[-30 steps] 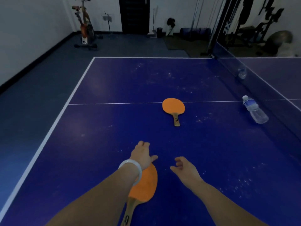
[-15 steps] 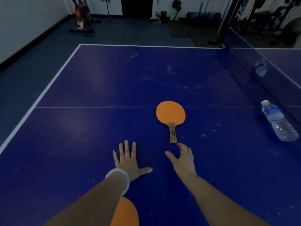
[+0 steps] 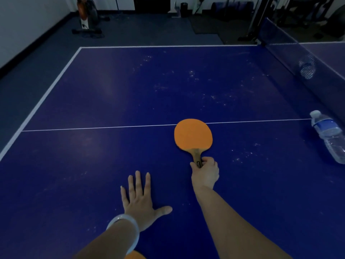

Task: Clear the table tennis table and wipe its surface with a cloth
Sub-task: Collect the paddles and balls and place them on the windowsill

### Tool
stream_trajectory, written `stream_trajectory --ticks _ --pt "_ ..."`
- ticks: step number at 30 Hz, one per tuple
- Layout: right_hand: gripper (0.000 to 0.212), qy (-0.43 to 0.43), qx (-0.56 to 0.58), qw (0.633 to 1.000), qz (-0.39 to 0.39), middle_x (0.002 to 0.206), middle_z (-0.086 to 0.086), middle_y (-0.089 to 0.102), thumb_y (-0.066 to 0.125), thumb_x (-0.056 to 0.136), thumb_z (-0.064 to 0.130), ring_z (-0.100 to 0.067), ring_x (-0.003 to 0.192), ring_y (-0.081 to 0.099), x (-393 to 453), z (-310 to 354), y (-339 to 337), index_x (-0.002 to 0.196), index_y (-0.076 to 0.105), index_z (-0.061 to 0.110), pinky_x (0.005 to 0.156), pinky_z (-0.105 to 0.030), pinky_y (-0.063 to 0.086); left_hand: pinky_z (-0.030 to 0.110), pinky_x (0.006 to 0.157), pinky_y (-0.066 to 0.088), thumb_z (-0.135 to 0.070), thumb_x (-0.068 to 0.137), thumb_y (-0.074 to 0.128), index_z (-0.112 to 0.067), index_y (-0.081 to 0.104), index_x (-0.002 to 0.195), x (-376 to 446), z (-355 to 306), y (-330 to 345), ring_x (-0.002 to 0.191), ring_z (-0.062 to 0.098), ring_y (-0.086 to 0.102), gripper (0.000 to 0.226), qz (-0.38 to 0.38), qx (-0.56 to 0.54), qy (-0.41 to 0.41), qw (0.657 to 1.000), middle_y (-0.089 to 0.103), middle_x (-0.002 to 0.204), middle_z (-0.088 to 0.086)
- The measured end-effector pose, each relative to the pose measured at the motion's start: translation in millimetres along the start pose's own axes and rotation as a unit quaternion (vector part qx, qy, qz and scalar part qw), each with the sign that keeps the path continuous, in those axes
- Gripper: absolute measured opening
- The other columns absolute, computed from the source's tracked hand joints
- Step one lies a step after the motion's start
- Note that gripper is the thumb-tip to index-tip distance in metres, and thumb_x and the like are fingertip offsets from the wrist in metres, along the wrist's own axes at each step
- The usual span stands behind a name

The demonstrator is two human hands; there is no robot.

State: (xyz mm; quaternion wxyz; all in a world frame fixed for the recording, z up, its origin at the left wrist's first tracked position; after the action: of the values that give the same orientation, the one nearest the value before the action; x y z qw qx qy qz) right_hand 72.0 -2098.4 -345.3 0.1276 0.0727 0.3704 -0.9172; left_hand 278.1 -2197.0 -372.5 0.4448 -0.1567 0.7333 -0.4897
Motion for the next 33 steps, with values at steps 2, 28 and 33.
stream_trajectory --ticks 2,28,33 --pt "0.041 0.005 0.019 1.0 0.007 0.109 -0.002 0.057 0.075 0.084 0.026 -0.023 0.107 0.054 -17.2 -10.9 -8.7 0.118 0.056 0.014 0.1 -0.041 0.042 0.055 0.113 -0.02 -0.1 0.055 0.027 -0.03 -0.045 0.133 0.0 0.0 0.3 0.137 0.028 -0.041 0.128 -0.002 0.007 -0.003 1.0 -0.054 0.14 0.001" --pt "0.031 0.101 0.131 0.974 0.155 0.064 -0.005 0.053 0.054 0.097 0.037 -0.012 0.047 0.043 -192.7 -110.4 -67.4 0.081 0.048 0.012 0.039 -0.019 0.038 0.04 0.122 -0.002 -0.068 0.088 0.044 -0.02 -0.005 0.155 -92.2 41.5 1.1 0.149 0.023 -0.013 0.096 -0.081 -0.079 0.12 0.986 -0.012 0.163 0.007" --pt "0.027 0.1 0.124 0.97 0.183 0.061 -0.005 0.054 0.051 0.1 0.034 -0.012 0.045 0.046 -240.9 -112.6 -78.1 0.087 0.051 0.009 0.041 -0.023 0.041 0.037 0.12 -0.003 -0.067 0.09 0.04 -0.023 -0.003 0.156 -150.8 60.8 15.5 0.149 0.018 -0.013 0.091 -0.077 -0.144 0.105 0.981 -0.012 0.163 0.0"
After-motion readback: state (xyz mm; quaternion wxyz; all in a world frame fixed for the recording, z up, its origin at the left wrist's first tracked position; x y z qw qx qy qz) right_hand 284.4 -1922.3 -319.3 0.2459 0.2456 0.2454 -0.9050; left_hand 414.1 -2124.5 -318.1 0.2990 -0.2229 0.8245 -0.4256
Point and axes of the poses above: each hand's wrist, its own x-axis towards the middle knuckle, its own y-axis out of the palm, z = x × y, the point moved 5 cm from there along x, towards the middle knuckle
